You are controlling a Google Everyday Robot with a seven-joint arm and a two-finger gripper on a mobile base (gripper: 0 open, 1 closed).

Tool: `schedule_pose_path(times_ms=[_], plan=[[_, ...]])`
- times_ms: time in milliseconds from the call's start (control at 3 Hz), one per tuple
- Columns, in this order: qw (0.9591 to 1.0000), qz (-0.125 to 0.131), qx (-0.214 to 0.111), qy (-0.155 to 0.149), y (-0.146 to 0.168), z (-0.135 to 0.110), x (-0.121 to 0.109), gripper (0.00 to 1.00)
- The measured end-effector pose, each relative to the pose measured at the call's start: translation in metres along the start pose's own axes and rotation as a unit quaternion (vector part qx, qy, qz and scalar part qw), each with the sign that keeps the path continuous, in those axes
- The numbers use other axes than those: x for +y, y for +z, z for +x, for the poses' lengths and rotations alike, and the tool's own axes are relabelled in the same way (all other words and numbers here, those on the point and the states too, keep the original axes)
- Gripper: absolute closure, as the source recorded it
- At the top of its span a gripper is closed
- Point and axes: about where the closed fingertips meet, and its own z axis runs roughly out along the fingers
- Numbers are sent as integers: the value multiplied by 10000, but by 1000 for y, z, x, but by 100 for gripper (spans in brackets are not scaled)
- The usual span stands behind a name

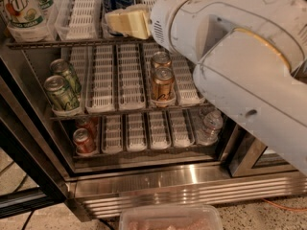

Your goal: Pick pepsi can from top shelf of fridge

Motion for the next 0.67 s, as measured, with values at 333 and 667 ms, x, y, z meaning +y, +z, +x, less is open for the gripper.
schedule_pose_path(times_ms=[333, 667], plan=[[9998, -172, -38, 3, 18, 2, 14, 9], [9993, -364, -33, 23, 36, 7, 34, 10]])
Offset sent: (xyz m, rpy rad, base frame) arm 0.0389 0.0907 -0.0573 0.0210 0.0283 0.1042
